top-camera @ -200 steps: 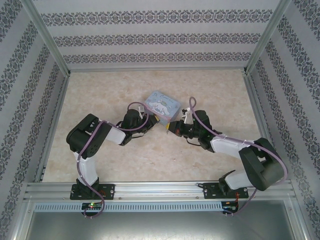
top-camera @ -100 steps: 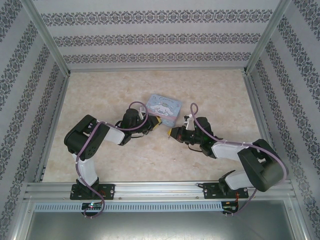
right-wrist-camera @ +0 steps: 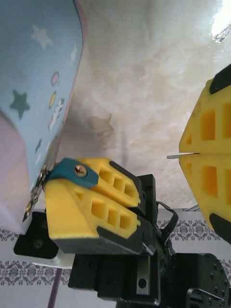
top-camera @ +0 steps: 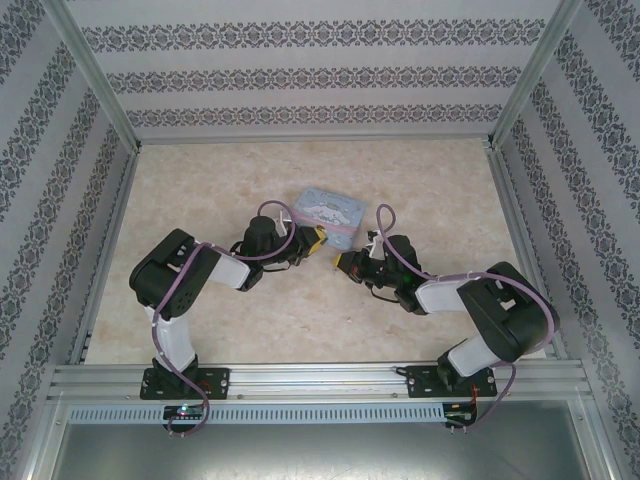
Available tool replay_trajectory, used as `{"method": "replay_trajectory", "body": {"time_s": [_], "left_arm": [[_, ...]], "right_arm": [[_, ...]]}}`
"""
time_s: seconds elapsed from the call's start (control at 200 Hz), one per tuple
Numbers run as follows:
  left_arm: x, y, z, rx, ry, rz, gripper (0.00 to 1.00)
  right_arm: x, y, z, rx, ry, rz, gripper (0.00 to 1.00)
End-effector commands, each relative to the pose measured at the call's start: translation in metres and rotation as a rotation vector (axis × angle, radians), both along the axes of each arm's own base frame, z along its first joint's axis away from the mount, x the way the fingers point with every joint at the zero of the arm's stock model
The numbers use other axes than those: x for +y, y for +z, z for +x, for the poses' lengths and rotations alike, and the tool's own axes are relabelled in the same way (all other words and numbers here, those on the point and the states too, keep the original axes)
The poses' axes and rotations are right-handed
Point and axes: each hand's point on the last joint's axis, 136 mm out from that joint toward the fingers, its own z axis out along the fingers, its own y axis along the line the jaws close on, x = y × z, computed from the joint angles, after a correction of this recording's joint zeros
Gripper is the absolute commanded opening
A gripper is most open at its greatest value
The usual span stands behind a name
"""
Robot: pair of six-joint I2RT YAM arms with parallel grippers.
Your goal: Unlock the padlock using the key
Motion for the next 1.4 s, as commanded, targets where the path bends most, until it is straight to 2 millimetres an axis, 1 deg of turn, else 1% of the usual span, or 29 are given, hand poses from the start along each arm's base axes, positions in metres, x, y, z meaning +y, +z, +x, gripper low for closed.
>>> {"method": "replay_trajectory", "body": {"time_s": [0.0, 0.06, 0.265, 0.4, 0.5, 0.704, 1.039, 1.394], "left_arm": [[-0.004, 0.019, 0.005, -0.054, -0.006, -0.077, 0.00], [-0.004, 0.019, 0.005, -0.054, -0.005, -0.077, 0.00], [-0.004, 0.017, 0.004, -0.054, -0.009, -0.073, 0.00], [-0.004, 0.016, 0.004, -0.053, -0.010, -0.074, 0.00], [-0.004, 0.014, 0.003, -0.051, -0.009, -0.073, 0.00], [-0.004, 0.013, 0.003, -0.052, -0.011, -0.072, 0.00], [-0.004, 0.015, 0.003, -0.056, -0.011, -0.078, 0.00], [-0.005, 0.016, 0.003, -0.056, -0.013, -0.079, 0.00]], "right_arm": [[0.000, 0.011, 0.014, -0.033, -0.051, 0.057, 0.00], [0.000, 0.012, 0.019, -0.034, -0.066, 0.083, 0.00], [0.002, 0.009, 0.028, -0.018, -0.101, 0.148, 0.00], [-0.001, 0.007, 0.032, -0.012, -0.126, 0.180, 0.00], [-0.001, 0.008, 0.034, -0.015, -0.132, 0.186, 0.00], [-0.001, 0.018, 0.036, -0.036, -0.132, 0.192, 0.00], [0.000, 0.014, 0.042, -0.024, -0.144, 0.194, 0.00], [0.002, 0.015, 0.051, -0.019, -0.150, 0.207, 0.00]]}}
